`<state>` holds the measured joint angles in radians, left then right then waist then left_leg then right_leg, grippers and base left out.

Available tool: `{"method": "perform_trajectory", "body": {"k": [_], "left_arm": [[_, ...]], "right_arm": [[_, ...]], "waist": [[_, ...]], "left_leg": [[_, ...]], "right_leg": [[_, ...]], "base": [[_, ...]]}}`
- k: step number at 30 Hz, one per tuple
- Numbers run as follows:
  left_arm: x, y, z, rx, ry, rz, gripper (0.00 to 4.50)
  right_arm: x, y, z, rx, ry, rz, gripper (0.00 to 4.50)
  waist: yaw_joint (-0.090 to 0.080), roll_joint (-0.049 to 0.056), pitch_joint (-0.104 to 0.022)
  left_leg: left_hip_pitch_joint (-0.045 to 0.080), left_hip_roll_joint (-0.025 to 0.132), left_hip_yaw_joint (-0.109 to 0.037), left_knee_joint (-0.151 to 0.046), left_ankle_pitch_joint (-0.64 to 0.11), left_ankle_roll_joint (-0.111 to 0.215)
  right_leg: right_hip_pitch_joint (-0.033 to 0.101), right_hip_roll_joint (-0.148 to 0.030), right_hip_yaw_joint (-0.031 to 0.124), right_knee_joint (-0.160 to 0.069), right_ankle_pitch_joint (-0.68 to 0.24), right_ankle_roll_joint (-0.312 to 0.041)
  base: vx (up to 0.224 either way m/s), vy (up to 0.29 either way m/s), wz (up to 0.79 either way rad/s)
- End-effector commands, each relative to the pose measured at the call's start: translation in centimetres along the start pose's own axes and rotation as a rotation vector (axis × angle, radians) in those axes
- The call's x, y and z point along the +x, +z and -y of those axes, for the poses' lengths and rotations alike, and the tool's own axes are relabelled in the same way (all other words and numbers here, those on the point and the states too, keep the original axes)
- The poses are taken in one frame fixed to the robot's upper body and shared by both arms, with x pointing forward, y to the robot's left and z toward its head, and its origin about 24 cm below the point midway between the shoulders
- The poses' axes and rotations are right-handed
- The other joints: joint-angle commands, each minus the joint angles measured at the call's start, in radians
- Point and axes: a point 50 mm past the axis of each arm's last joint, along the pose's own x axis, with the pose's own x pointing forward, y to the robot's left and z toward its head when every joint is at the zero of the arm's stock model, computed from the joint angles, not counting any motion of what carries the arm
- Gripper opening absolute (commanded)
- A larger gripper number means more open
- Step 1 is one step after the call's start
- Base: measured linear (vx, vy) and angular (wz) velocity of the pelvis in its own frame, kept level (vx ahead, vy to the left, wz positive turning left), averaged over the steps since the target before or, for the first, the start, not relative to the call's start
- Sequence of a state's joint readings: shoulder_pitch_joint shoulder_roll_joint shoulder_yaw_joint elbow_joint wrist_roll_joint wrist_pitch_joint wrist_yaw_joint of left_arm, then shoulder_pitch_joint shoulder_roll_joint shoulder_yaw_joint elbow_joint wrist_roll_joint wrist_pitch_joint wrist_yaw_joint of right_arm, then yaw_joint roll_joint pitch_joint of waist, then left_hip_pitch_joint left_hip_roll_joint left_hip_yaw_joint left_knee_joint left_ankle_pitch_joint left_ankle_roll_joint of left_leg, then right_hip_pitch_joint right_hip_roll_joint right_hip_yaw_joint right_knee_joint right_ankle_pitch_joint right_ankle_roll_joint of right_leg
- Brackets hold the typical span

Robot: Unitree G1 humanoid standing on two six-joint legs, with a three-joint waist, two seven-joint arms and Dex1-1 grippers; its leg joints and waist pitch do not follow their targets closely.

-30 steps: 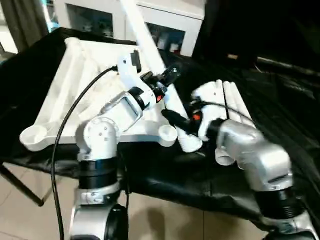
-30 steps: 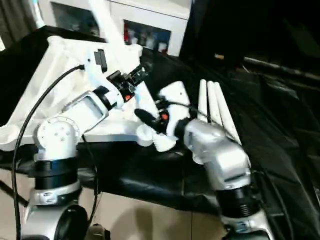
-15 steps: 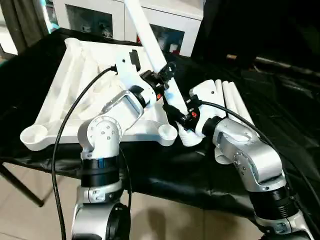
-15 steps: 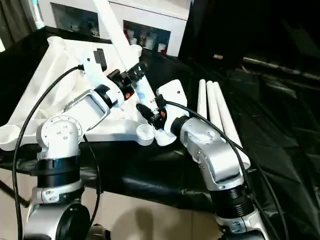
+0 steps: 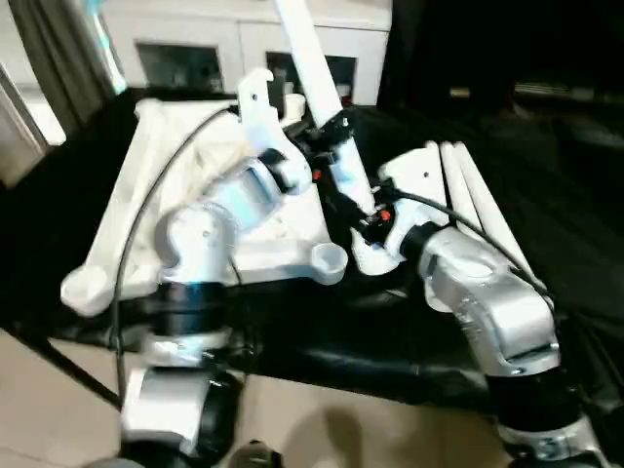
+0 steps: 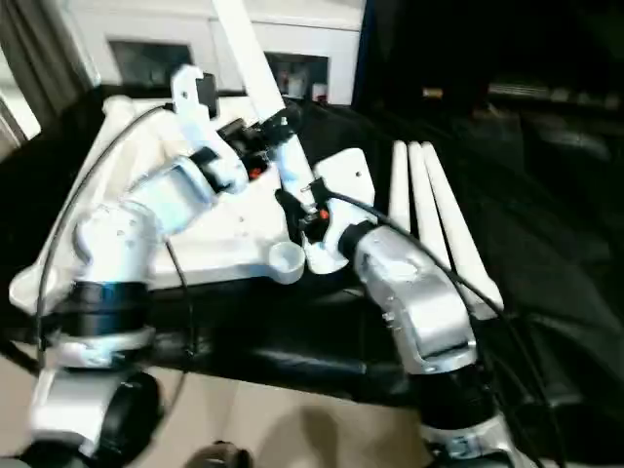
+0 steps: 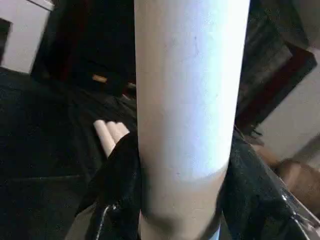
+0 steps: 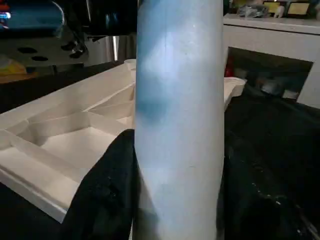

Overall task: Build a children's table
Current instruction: Pick table leg

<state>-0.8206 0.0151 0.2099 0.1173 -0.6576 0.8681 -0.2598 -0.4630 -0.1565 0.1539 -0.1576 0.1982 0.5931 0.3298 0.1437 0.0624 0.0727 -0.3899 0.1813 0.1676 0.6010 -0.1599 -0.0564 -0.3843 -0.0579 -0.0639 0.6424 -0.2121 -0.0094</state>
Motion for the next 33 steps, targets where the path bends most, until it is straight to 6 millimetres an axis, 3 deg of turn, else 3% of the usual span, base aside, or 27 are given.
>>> {"method": "perform_trajectory", "body": {"k": [1, 2, 3, 4, 5, 6, 8, 9, 10, 11, 13, 16, 17, 18, 19, 20, 21, 22, 23, 24, 26, 30, 31, 32, 33], "left_arm": [[0.4, -0.4, 1.3, 0.002, -0.139, -0.051, 1.82], [0.4, -0.8, 1.0, 0.014, -0.138, -0.059, 1.82], [0.4, -1.2, 0.6, 0.026, -0.123, -0.067, 1.82], [0.3, -1.1, 0.8, 0.015, -0.126, -0.062, 1.82], [0.2, -1.1, 0.9, 0.007, -0.131, -0.058, 1.82], [0.1, -1.0, 1.1, -0.002, -0.141, -0.052, 1.82], [-0.1, -0.9, 1.2, 0.002, -0.159, -0.048, 1.82], [-0.2, -0.9, 1.2, 0.003, -0.161, -0.047, 1.82], [-0.3, -1.1, 0.9, 0.008, -0.141, -0.048, 1.82], [-0.6, -1.4, 0.6, 0.023, -0.127, -0.06, 1.82], [-0.6, -1.5, 0.7, 0.028, -0.135, -0.066, 1.82], [-0.8, -1.4, 1.0, 0.04, -0.167, -0.077, 1.82], [-0.8, -1.4, 1.0, 0.046, -0.174, -0.085, 1.82], [-0.8, -1.5, 1.0, 0.051, -0.179, -0.092, 1.82], [-0.8, -1.5, 1.0, 0.054, -0.182, -0.097, 1.82], [-0.8, -1.5, 1.0, 0.054, -0.182, -0.097, 1.82], [-0.7, -1.4, 1.1, 0.055, -0.185, -0.101, 1.82], [-0.8, -1.1, 1.2, 0.057, -0.208, -0.105, 1.82], [-0.9, -0.9, 1.5, 0.065, -0.241, -0.111, 1.82], [-1.1, -0.7, 1.6, 0.075, -0.267, -0.114, 1.82], [-1.2, -0.5, 1.5, 0.084, -0.281, -0.114, 1.82], [-1.4, -0.4, 0.9, 0.089, -0.258, -0.107, 1.82], [-1.4, -0.3, 0.8, 0.092, -0.251, -0.105, 1.82], [-1.4, -0.3, 0.9, 0.092, -0.251, -0.105, 1.82], [-1.3, 0.0, 1.2, 0.115, -0.249, -0.1, 1.82]], "right_arm": [[-0.3, 0.8, 0.7, -0.006, -0.04, 0.022, 1.84], [-0.4, 0.5, 0.9, 0.001, -0.036, 0.016, 2.19], [-0.6, -0.1, 1.2, 0.0, -0.038, -0.002, 2.4], [-0.7, -0.1, 1.2, 0.015, -0.025, -0.009, 2.4], [-0.8, -0.1, 1.2, 0.026, -0.016, -0.013, 2.54], [-0.9, 0.1, 1.1, 0.038, 0.003, -0.011, 2.7], [-0.8, 0.4, 1.1, 0.032, 0.024, -0.01, 2.78], [-0.8, 0.4, 1.2, 0.025, 0.039, -0.014, 2.83], [-0.8, 0.4, 1.3, 0.019, 0.051, -0.02, 3.0], [-1.0, 0.7, 1.6, 0.023, 0.075, -0.024, 3.0], [-1.1, 0.8, 1.8, 0.026, 0.084, -0.023, 3.22], [-1.8, 1.0, 2.4, 0.039, 0.109, -0.023, 3.6], [-2.2, 1.0, 2.5, 0.044, 0.116, -0.023, 3.6], [-2.5, 0.9, 2.6, 0.048, 0.12, -0.025, 3.71], [-2.9, 0.9, 2.6, 0.05, 0.126, -0.025, 3.71], [-2.9, 0.9, 2.6, 0.05, 0.126, -0.025, 3.83], [-3.4, 1.0, 2.7, 0.049, 0.128, -0.025, 4.03], [-4.2, 1.3, 2.7, 0.043, 0.131, -0.023, 4.03], [-5.3, 1.9, 3.0, 0.024, 0.126, -0.024, 4.08], [-6.1, 2.4, 3.2, 0.003, 0.122, -0.027, 4.13], [-7.0, 3.0, 3.6, -0.024, 0.11, -0.033, 4.44], [-8.7, 4.2, 4.8, -0.052, 0.073, -0.045, 4.5], [-9.4, 4.9, 5.3, -0.067, 0.062, -0.056, 4.5], [-9.4, 4.9, 5.4, -0.067, 0.062, -0.056, 4.5], [-10.1, 6.6, 5.8, -0.063, 0.088, -0.034, 4.5]], "waist": [[-0.005, -0.01, -0.085], [-0.003, -0.02, -0.086], [-0.004, -0.013, -0.086], [-0.004, -0.037, -0.087], [-0.007, -0.048, -0.085], [-0.006, -0.034, -0.086], [-0.008, -0.049, -0.085], [-0.01, -0.064, -0.086], [-0.007, -0.053, -0.086], [-0.012, -0.083, -0.083], [-0.005, -0.073, -0.083], [-0.003, -0.075, -0.082], [-0.002, -0.066, -0.082], [-0.001, -0.076, -0.082], [0.004, -0.048, -0.083], [0.001, -0.065, -0.082], [0.007, -0.028, -0.085], [0.004, -0.009, -0.084], [0.001, -0.03, -0.082], [0.001, -0.022, -0.087], [-0.003, -0.024, -0.088], [-0.019, -0.026, -0.085], [-0.031, -0.037, -0.084], [-0.032, -0.029, -0.086], [-0.036, -0.029, -0.084]], "left_leg": [[0.01, 0.031, -0.021, -0.054, -0.143, -0.013], [0.011, 0.031, -0.021, -0.056, -0.134, -0.007], [0.012, 0.033, -0.019, -0.056, -0.137, -0.008], [0.014, 0.037, -0.017, -0.058, -0.129, -0.003], [0.016, 0.037, -0.013, -0.058, -0.126, 0.001], [0.015, 0.04, -0.013, -0.056, -0.121, 0.005], [0.014, 0.042, -0.014, -0.059, -0.117, 0.007], [0.016, 0.042, -0.011, -0.061, -0.121, 0.006], [0.018, 0.043, -0.013, -0.061, -0.121, 0.0], [0.018, 0.045, -0.01, -0.064, -0.13, 0.0], [0.019, 0.046, -0.011, -0.063, -0.127, 0.0], [0.023, 0.046, -0.011, -0.064, -0.139, -0.01], [0.022, 0.045, -0.013, -0.064, -0.143, -0.014], [0.023, 0.045, -0.012, -0.064, -0.145, -0.017], [0.023, 0.044, -0.016, -0.064, -0.155, -0.025], [0.022, 0.044, -0.014, -0.065, -0.164, -0.026], [0.022, 0.043, -0.021, -0.063, -0.168, -0.036], [0.024, 0.043, -0.022, -0.06, -0.196, -0.045], [0.028, 0.044, -0.018, -0.064, -0.213, -0.04], [0.03, 0.041, -0.019, -0.059, -0.192, -0.031], [0.012, 0.033, -0.014, -0.054, -0.119, 0.004], [0.012, 0.031, -0.008, -0.051, -0.12, 0.013], [0.015, 0.03, -0.006, -0.051, -0.127, 0.019], [0.015, 0.032, -0.008, -0.049, -0.117, 0.023], [0.013, 0.031, -0.009, -0.05, -0.116, 0.027]], "right_leg": [[0.051, -0.075, 0.051, -0.088, -0.123, -0.145], [0.052, -0.077, 0.051, -0.084, -0.141, -0.142], [0.049, -0.078, 0.051, -0.087, -0.156, -0.139], [0.049, -0.079, 0.052, -0.084, -0.168, -0.132], [0.047, -0.078, 0.053, -0.086, -0.168, -0.134], [0.043, -0.081, 0.054, -0.083, -0.167, -0.14], [0.044, -0.079, 0.053, -0.082, -0.142, -0.141], [0.043, -0.079, 0.052, -0.084, -0.134, -0.137], [0.042, -0.082, 0.053, -0.081, -0.127, -0.14], [0.044, -0.08, 0.053, -0.085, -0.122, -0.136], [0.043, -0.086, 0.055, -0.08, -0.122, -0.134], [0.04, -0.085, 0.055, -0.082, -0.116, -0.133], [0.041, -0.085, 0.055, -0.08, -0.112, -0.136], [0.042, -0.084, 0.056, -0.081, -0.1, -0.134], [0.041, -0.085, 0.055, -0.079, -0.099, -0.137], [0.044, -0.083, 0.055, -0.083, -0.09, -0.136], [0.043, -0.085, 0.054, -0.075, -0.085, -0.144], [0.04, -0.083, 0.054, -0.08, -0.085, -0.147], [0.042, -0.078, 0.054, -0.093, -0.089, -0.143], [0.048, -0.075, 0.054, -0.083, -0.062, -0.152], [0.056, -0.076, 0.056, -0.082, -0.055, -0.153], [0.051, -0.074, 0.054, -0.096, -0.179, -0.139], [0.052, -0.069, 0.053, -0.103, -0.206, -0.133], [0.051, -0.071, 0.053, -0.099, -0.209, -0.131], [0.052, -0.07, 0.052, -0.1, -0.212, -0.131]], "base": [[0.0, 0.0, 0.0], [0.0, 0.0, 0.0], [0.0, 0.0, 0.0], [0.0, 0.0, 0.0], [0.0, 0.0, 0.0], [0.0, 0.0, 0.0], [0.0, 0.0, 0.0], [0.0, 0.0, 0.0], [0.0, 0.0, 0.0], [0.0, 0.0, 0.0], [0.0, 0.0, 0.0], [0.0, 0.0, 0.0], [0.0, 0.0, 0.0], [0.0, 0.0, 0.0], [0.0, 0.0, 0.0], [0.0, 0.0, 0.0], [0.0, 0.0, 0.0], [0.0, 0.0, 0.0], [0.0, 0.0, 0.0], [0.0, 0.0, 0.0], [0.0, 0.0, 0.0], [0.0, 0.0, 0.0], [0.0, 0.0, 0.0], [0.0, 0.0, 0.0], [0.0, 0.0, 0.0]]}}
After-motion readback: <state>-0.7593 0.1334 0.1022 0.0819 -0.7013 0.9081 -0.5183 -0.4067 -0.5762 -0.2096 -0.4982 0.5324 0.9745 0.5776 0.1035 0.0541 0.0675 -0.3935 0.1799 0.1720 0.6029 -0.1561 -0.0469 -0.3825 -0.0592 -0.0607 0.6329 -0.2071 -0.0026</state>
